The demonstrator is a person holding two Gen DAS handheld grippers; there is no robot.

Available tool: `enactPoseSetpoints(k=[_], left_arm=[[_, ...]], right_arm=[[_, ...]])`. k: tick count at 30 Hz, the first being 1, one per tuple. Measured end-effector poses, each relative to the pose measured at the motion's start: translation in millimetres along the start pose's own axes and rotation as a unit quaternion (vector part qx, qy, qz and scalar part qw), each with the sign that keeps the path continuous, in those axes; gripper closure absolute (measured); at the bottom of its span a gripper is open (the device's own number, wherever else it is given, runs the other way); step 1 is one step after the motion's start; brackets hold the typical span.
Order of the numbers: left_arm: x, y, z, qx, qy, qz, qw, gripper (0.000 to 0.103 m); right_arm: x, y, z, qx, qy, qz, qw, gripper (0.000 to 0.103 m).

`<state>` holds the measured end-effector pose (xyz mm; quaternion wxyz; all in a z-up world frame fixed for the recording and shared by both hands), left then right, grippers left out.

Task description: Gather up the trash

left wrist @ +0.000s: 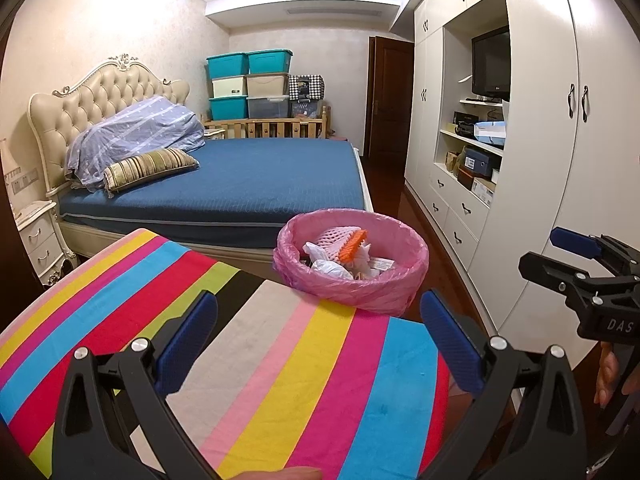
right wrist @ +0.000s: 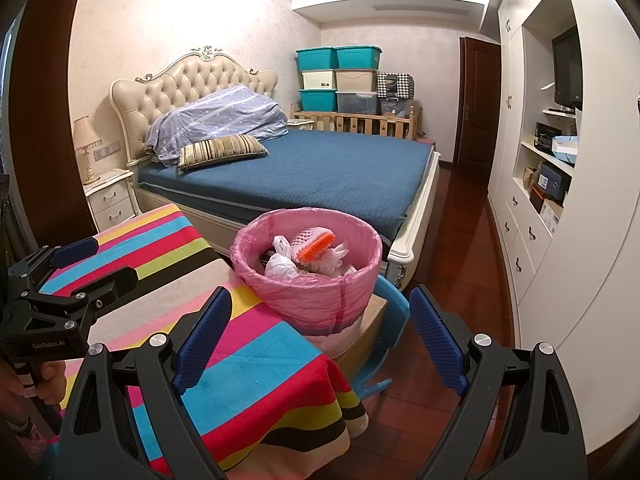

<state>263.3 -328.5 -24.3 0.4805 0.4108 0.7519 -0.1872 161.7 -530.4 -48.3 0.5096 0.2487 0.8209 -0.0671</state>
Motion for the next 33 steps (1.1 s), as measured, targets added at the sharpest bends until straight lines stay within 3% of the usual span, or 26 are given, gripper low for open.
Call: enactPoseSetpoints(k=[27, 33], left_arm=[[9, 1, -4, 0.006, 0.013, -0.006, 0.9999, 0.004], [21, 18, -18, -0.024, 0.033, -0.016, 0.999, 0.004]], right_arm=[[6, 13, -1, -0.006, 0.002, -0.002, 1.0, 0.018], [7, 28, 0, -0.018, 0.008, -0.013, 1.0, 0.018]])
Point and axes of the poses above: each gripper's, at about its wrist camera, not at the fingertips, and z roughly the way its jaws point, y to its left, x to its underside, the point moved 4 cm from there along z, roughly the way its jaws point, and after that the axes turned 9 degrees about z, right-handed, at the moved point
